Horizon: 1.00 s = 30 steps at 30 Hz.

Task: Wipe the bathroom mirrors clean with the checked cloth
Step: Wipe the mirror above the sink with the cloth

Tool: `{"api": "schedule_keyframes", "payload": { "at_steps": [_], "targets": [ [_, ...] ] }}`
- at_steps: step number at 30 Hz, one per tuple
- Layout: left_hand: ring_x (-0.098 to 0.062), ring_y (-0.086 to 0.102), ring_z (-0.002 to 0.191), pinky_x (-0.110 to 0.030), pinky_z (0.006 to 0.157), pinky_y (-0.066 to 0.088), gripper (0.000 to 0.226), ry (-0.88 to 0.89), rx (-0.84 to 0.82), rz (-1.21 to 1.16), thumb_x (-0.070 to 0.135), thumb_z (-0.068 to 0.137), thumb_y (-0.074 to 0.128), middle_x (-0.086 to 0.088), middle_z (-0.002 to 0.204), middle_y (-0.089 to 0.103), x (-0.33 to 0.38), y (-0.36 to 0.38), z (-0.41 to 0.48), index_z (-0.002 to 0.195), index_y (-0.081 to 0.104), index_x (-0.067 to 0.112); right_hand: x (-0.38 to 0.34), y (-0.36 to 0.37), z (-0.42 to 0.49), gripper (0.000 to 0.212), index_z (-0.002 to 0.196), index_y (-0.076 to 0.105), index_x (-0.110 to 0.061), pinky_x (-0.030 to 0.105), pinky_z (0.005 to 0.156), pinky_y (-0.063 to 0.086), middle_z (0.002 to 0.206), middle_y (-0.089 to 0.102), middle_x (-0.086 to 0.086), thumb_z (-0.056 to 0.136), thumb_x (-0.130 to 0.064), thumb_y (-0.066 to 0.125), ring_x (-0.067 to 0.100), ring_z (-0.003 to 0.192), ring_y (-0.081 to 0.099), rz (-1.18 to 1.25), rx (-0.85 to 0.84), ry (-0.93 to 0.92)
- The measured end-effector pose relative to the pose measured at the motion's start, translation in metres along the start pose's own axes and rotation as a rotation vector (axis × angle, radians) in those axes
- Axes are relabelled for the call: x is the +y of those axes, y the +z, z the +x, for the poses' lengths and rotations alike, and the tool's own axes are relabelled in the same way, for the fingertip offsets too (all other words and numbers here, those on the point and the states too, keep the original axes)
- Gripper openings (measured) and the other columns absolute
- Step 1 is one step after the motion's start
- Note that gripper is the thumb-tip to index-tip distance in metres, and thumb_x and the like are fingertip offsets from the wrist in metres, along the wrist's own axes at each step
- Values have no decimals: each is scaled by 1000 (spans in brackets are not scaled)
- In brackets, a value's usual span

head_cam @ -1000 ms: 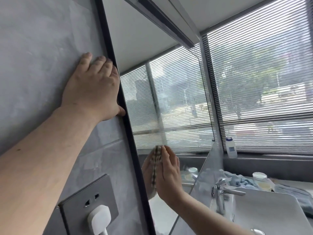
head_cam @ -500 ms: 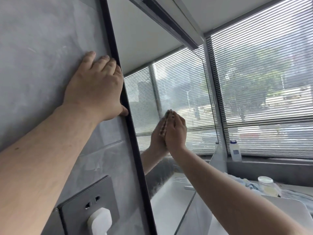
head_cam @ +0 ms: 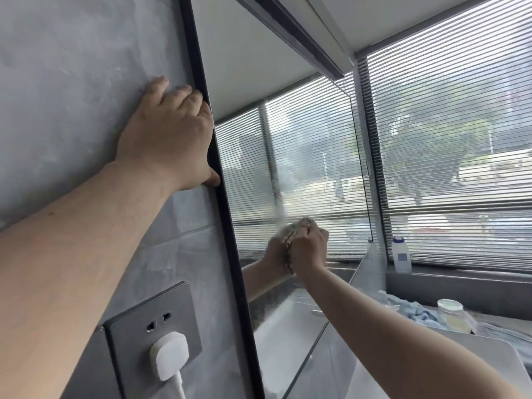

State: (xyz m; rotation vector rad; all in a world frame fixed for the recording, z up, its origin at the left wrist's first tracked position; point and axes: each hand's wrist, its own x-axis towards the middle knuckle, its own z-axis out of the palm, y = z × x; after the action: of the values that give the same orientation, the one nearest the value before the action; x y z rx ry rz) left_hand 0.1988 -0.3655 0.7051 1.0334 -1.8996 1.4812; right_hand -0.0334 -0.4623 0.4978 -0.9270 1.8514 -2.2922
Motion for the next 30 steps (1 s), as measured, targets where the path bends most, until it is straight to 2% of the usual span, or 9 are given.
{"api": "schedule_keyframes", "payload": {
  "at_steps": [3, 6, 10, 12, 15, 19, 21, 26, 30],
  "targets": [
    [-26, 25, 149, -48, 123, 10, 121, 2, -4, 4, 82, 63, 64, -14, 158, 34, 0, 0, -1, 149, 35, 2, -64, 3, -4, 29, 120, 62, -18, 31, 94, 43, 108, 47, 0, 102, -27, 41, 17, 101, 53, 67, -28, -226],
    [-27, 26, 148, -48, 122, 10, 122, -2, -5, -15, 80, 61, 67, -15, 157, 36, 0, -1, 0, 148, 35, 0, -113, 6, -9, 34, 127, 61, -21, 30, 93, 48, 112, 50, -4, 104, -33, 40, 12, 103, 56, 87, -58, -432],
    [-27, 21, 150, -47, 123, 7, 119, -7, -33, -8, 79, 67, 64, -15, 159, 31, 0, -2, -2, 150, 31, 0, -98, 4, -7, 40, 139, 54, -24, 24, 89, 49, 121, 51, -6, 104, -35, 38, 9, 105, 57, 49, -85, -570],
    [-27, 16, 151, -46, 123, 4, 113, -7, -57, 25, 77, 74, 57, -14, 161, 25, 4, -2, -7, 152, 25, 1, -59, 2, -5, 42, 139, 53, -25, 27, 86, 51, 120, 51, -5, 103, -38, 35, 9, 103, 58, -4, -55, -531],
    [-26, 14, 152, -47, 123, 5, 108, 3, -63, 47, 73, 79, 56, -14, 162, 23, 7, -1, -9, 153, 24, 2, 10, -2, -6, 40, 137, 54, -23, 34, 91, 50, 119, 51, -2, 104, -35, 35, 13, 103, 56, -66, -15, -320],
    [-27, 19, 151, -47, 123, 7, 107, 13, -30, 16, 71, 77, 61, -15, 160, 28, 6, -2, -9, 151, 30, 1, 89, -17, -17, 40, 141, 51, -17, 27, 97, 40, 122, 49, 1, 105, -28, 37, 17, 105, 55, -129, -34, -81],
    [-27, 21, 150, -47, 123, 8, 107, 15, -20, 16, 72, 75, 62, -15, 159, 30, 7, -1, -9, 150, 32, 1, 115, -18, -19, 40, 141, 51, -17, 29, 97, 44, 119, 48, 5, 104, -25, 38, 19, 101, 57, -133, -46, -5],
    [-28, 21, 150, -47, 123, 7, 106, 15, -9, -11, 69, 75, 66, -16, 159, 31, 6, 0, -8, 149, 34, 0, 108, -17, -15, 27, 117, 61, -16, 42, 95, 49, 107, 48, 6, 99, -19, 40, 21, 89, 57, -136, -56, 38],
    [-29, 24, 149, -49, 123, 7, 104, 21, -6, -24, 66, 74, 69, -17, 157, 34, 6, 3, -9, 146, 38, -1, 51, -21, -19, 33, 131, 58, -15, 33, 101, 43, 114, 47, 0, 101, -17, 44, 15, 98, 51, -40, -87, -117]
  ]
}}
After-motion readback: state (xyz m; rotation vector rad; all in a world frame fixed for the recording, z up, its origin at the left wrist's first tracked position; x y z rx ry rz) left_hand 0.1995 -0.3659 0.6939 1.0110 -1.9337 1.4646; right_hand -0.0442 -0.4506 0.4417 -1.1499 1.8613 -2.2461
